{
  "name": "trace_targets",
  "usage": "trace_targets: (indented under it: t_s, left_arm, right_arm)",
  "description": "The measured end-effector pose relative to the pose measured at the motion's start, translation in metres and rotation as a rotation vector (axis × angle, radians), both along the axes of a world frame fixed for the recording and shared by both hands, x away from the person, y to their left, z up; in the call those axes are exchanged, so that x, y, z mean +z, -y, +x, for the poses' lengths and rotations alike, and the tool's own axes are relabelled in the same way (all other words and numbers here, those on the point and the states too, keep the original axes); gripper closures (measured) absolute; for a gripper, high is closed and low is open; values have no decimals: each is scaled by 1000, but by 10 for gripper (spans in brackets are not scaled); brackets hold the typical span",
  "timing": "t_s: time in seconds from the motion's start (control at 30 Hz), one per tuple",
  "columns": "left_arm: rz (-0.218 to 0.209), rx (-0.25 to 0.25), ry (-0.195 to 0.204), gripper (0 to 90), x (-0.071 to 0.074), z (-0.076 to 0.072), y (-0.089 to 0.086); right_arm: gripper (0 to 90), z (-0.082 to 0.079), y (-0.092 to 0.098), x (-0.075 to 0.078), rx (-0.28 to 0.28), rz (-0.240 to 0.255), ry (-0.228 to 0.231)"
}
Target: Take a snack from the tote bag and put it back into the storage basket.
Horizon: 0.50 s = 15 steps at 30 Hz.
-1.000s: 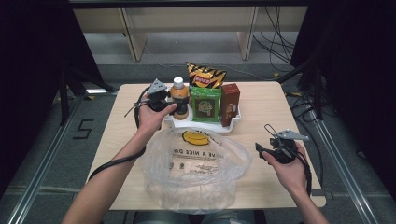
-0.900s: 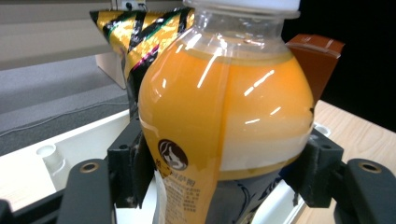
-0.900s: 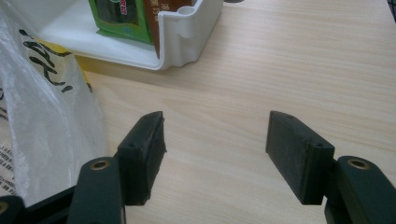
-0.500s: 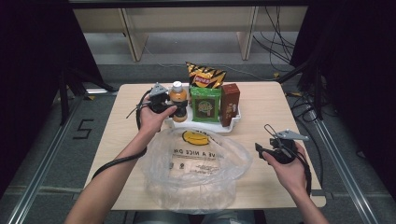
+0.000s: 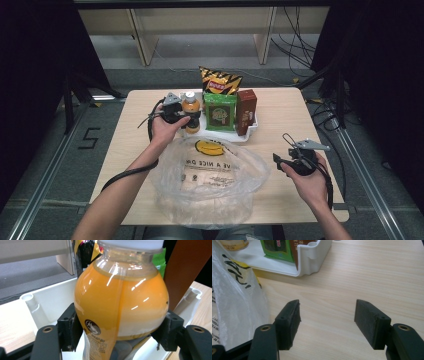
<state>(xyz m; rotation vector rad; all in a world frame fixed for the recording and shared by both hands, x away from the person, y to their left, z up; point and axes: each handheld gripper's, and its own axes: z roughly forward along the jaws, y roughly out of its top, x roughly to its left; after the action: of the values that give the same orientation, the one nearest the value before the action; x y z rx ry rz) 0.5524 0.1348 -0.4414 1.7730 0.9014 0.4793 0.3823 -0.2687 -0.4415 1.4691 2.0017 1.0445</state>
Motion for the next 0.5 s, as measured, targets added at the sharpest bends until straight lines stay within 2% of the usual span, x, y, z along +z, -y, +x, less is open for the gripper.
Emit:
trace_targets:
  t_s: [0.07, 0.1, 0.17, 0.33, 0.5]
  left_arm:
    - [5, 0, -4, 323, -2, 1, 0]
    - [8, 1, -6, 323, -3, 1, 0]
    - [9, 3, -16, 323, -6, 1, 0]
    - [16, 7, -27, 323, -12, 3, 0]
    - [50, 6, -31, 322, -14, 4, 1]
  right_arm:
    - [378, 0, 0, 0, 3, 2, 2]
    - [378, -1, 0, 0, -13, -22, 13]
    - [378, 0, -1, 0, -4, -7, 7]
    - [378, 0, 0, 0, -7, -17, 11]
    - [378, 0, -1, 0, -2, -6, 6]
